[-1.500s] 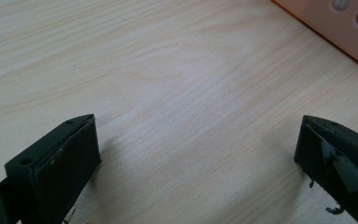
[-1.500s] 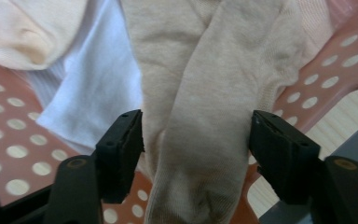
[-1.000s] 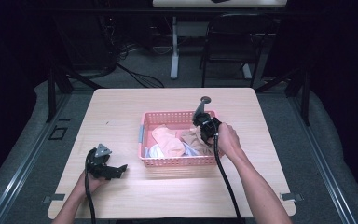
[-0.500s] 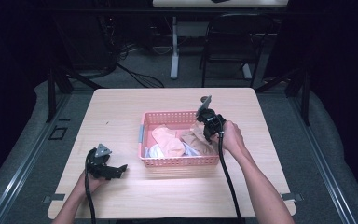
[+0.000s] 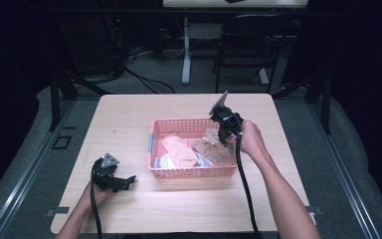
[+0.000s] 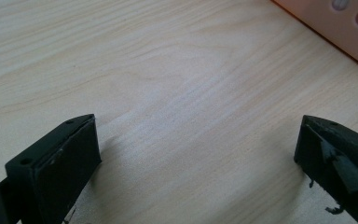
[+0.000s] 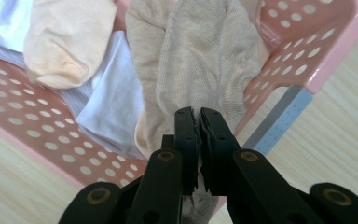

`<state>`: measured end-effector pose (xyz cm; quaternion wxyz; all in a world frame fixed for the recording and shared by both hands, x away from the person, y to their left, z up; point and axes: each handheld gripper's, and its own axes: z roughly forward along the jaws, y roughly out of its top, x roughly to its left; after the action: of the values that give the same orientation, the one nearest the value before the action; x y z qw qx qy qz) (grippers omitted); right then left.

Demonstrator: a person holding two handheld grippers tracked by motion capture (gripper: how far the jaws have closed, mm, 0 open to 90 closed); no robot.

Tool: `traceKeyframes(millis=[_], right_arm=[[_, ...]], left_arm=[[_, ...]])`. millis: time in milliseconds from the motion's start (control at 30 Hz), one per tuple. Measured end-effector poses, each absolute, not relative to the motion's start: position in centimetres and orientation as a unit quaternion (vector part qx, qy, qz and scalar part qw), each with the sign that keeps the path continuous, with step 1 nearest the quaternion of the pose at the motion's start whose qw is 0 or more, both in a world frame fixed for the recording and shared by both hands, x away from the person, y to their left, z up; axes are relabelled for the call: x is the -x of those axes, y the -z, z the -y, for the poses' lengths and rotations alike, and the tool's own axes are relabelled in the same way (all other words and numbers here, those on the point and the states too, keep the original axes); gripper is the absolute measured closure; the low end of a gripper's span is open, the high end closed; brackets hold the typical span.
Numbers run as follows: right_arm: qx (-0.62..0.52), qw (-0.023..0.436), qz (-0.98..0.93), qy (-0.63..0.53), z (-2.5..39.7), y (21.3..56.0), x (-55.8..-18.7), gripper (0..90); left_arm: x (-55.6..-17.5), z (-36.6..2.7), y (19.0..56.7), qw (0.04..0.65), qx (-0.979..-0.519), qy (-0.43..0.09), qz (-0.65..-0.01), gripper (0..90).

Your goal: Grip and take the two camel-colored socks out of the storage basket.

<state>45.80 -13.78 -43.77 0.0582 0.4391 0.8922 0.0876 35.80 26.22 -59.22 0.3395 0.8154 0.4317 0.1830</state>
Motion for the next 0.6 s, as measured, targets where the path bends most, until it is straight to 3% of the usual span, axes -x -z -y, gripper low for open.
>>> traceKeyframes(millis=[600], right_arm=[[-0.416, 0.061, -0.902, -0.101, 13.4, 39.4, -44.7, 85.4]], left_arm=[[-35.8, -26.2, 59.2, 0.340, -0.814, -0.183, -0.433, 0.0]])
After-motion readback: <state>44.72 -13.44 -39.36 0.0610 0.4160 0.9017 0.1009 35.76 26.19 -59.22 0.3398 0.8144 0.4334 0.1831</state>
